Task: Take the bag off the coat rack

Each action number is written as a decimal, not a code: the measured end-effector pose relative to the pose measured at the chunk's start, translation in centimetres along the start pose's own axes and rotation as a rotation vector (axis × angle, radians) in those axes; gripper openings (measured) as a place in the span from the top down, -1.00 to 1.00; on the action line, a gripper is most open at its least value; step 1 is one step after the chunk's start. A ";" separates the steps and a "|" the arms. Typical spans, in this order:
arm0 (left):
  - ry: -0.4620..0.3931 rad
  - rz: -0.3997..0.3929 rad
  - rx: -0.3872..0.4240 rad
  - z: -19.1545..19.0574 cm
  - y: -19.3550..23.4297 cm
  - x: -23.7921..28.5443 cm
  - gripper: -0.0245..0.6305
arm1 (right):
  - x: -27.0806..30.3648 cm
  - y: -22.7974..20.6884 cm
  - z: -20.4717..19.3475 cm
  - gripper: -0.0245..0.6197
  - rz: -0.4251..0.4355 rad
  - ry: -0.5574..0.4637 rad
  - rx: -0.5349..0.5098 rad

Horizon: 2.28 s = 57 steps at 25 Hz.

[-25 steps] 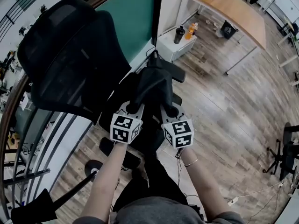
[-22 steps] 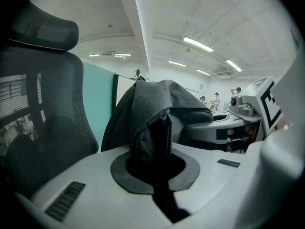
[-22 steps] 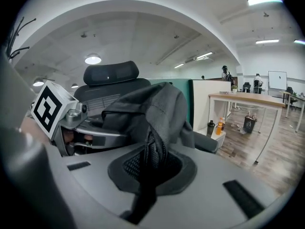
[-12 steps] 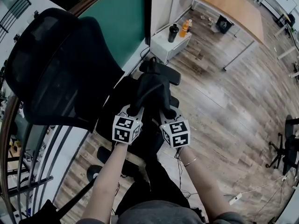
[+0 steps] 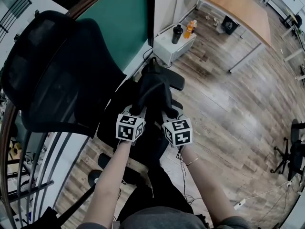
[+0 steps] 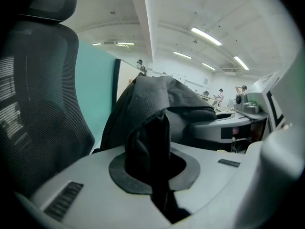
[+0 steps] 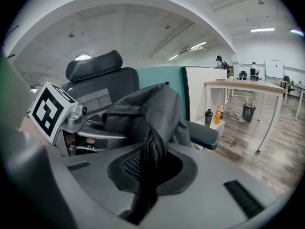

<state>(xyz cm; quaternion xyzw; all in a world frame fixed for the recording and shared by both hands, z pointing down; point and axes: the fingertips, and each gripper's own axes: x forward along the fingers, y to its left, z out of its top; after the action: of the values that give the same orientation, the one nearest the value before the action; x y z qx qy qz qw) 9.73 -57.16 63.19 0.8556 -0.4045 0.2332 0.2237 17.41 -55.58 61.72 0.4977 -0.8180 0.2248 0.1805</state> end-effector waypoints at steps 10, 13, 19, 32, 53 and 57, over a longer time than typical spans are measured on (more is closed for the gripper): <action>0.019 0.048 -0.044 -0.1 1.7 0.8 0.70 | 1.6 -0.3 0.1 0.61 0.005 0.011 0.044; 0.016 0.051 -0.058 -0.3 1.7 0.7 0.48 | 1.6 0.4 -0.2 0.38 0.036 0.009 0.049; 0.010 0.088 -0.074 -0.8 1.9 -0.3 0.20 | 1.3 1.6 -0.5 0.19 0.064 0.003 0.052; -0.062 0.157 -0.114 -1.6 1.6 -6.5 0.12 | -3.4 1.7 -0.9 0.07 -0.006 -0.067 0.145; -0.279 0.211 -0.133 -1.8 -2.1 -19.3 0.77 | -12.4 8.3 0.4 0.68 -0.004 -0.172 0.072; -0.296 0.215 -0.124 -2.3 -2.6 -21.5 0.82 | -13.7 10.2 0.9 0.79 0.011 -0.198 0.071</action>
<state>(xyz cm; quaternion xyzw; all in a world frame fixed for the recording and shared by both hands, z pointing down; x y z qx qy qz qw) -0.88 -41.71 52.02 0.8170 -0.5355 0.1018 0.1880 14.20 -41.88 51.93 0.5193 -0.8260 0.2044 0.0797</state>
